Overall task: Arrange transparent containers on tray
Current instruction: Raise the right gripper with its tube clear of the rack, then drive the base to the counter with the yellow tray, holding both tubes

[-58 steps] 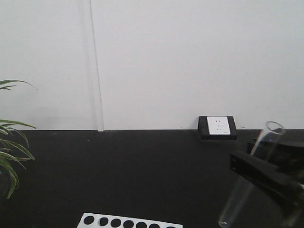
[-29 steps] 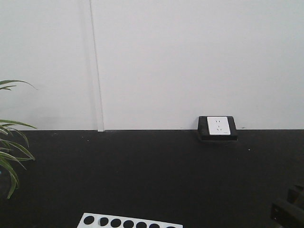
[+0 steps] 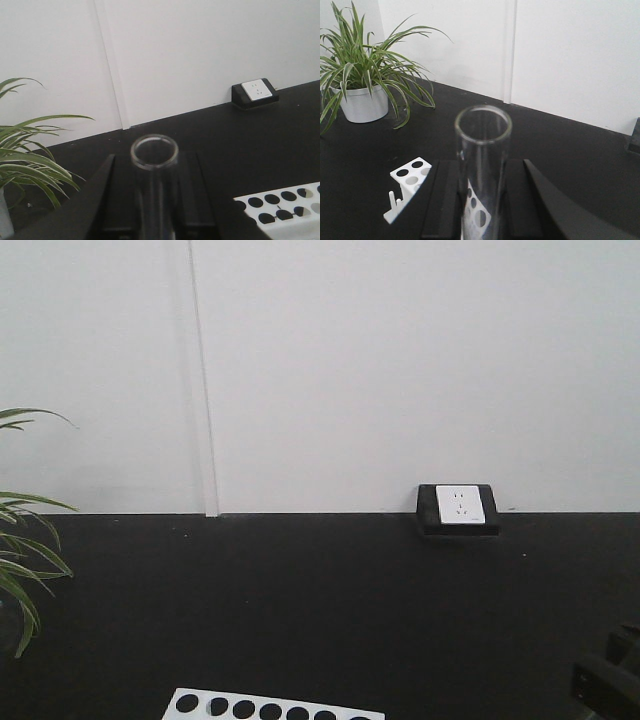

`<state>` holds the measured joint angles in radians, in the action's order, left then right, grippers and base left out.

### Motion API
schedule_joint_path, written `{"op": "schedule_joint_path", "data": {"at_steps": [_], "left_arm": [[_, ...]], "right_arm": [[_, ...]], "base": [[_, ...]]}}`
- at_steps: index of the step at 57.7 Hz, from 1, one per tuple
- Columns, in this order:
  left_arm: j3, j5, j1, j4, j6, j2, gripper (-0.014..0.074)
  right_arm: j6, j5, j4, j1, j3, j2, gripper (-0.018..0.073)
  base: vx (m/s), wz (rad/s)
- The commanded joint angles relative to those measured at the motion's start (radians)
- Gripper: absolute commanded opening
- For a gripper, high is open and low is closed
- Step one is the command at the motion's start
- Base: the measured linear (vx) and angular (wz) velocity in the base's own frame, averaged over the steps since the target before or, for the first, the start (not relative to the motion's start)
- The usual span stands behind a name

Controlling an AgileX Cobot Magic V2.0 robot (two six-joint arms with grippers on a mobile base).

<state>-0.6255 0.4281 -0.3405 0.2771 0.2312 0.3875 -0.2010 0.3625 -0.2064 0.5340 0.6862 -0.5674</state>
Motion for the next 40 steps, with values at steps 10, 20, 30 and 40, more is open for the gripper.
{"op": "schedule_joint_path", "data": {"at_steps": [10,20,30,40], "left_arm": [[-0.027,-0.073,-0.006,0.009,0.006,0.006,0.0075],[-0.027,-0.073,-0.006,0.009,0.005,0.006,0.0075],[-0.027,-0.073,-0.006,0.009,0.005,0.006,0.0075],[-0.027,-0.073,-0.006,0.009,0.005,0.006,0.0075]], "right_arm": [[-0.008,-0.088,-0.003,-0.005,0.031,0.001,0.0064],[-0.008,-0.088,-0.003,-0.005,0.031,0.001,0.0064],[-0.008,-0.088,-0.003,-0.005,0.031,0.001,0.0064],[-0.008,-0.088,-0.003,-0.005,0.031,-0.002,0.0064]], "base": [[0.00,0.00],[0.00,0.00],[0.00,0.01],[-0.04,0.06]]}}
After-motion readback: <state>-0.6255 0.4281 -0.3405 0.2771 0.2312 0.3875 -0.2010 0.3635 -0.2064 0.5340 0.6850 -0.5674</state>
